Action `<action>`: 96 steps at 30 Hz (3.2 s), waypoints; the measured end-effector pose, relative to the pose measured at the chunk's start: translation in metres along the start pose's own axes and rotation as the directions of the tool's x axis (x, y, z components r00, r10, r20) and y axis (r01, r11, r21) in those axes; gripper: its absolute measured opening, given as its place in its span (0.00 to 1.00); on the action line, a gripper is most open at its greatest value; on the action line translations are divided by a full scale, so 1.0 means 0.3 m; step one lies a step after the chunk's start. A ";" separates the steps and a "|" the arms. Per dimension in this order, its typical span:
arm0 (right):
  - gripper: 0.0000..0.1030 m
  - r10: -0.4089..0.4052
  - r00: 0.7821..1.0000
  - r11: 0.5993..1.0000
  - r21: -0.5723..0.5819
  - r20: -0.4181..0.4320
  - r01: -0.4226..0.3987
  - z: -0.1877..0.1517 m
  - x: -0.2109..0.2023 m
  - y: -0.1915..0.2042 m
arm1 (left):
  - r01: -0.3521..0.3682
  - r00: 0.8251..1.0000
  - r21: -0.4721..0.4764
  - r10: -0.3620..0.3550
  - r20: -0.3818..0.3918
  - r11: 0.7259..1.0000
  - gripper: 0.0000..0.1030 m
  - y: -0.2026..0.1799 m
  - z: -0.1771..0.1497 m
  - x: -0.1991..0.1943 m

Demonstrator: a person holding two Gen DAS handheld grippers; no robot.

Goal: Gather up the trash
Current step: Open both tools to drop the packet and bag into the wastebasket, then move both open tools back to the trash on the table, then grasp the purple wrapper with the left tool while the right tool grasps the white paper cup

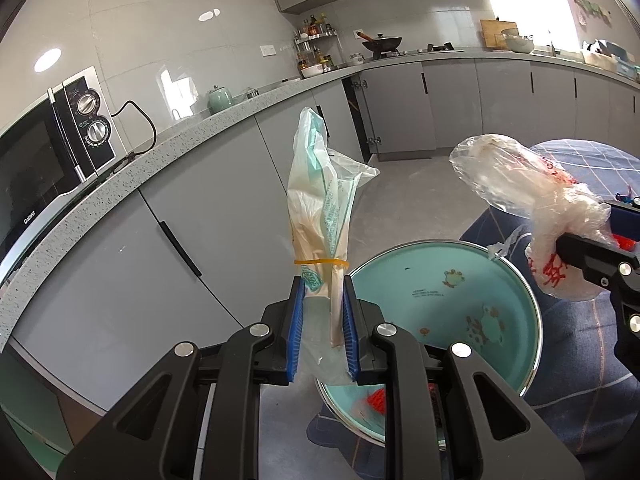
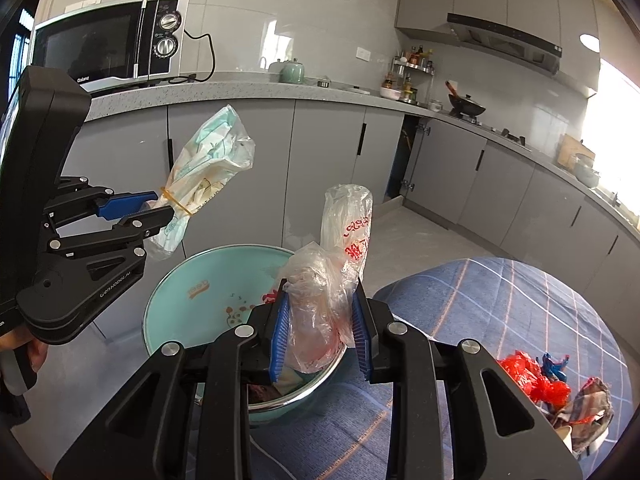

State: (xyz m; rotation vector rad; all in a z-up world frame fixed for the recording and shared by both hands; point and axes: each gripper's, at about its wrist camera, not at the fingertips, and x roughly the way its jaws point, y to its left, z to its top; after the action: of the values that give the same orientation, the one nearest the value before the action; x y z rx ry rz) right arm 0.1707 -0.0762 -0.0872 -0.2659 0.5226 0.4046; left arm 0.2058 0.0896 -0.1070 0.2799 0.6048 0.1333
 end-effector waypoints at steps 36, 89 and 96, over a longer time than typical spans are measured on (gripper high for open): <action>0.66 -0.116 0.993 0.988 0.099 -0.028 0.118 -0.159 -0.186 -0.173 | 0.072 0.995 0.087 -0.077 0.059 0.994 0.64 -0.167 0.009 -0.117; 0.80 -0.379 0.915 0.867 0.294 -0.139 0.403 -0.601 -0.566 -0.552 | 0.425 0.888 0.349 -0.459 0.017 0.835 0.33 -0.692 -0.040 -0.414; 0.80 -0.298 0.944 0.915 0.238 -0.142 0.325 -0.506 -0.427 -0.544 | 0.354 0.923 0.266 -0.381 0.053 0.897 0.33 -0.624 0.022 -0.333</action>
State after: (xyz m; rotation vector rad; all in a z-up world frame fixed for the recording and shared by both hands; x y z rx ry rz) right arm 0.0761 -0.3125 -0.1227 -0.1141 0.6163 0.0082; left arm 0.1358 -0.1108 -0.1033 0.4104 0.5611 -0.3264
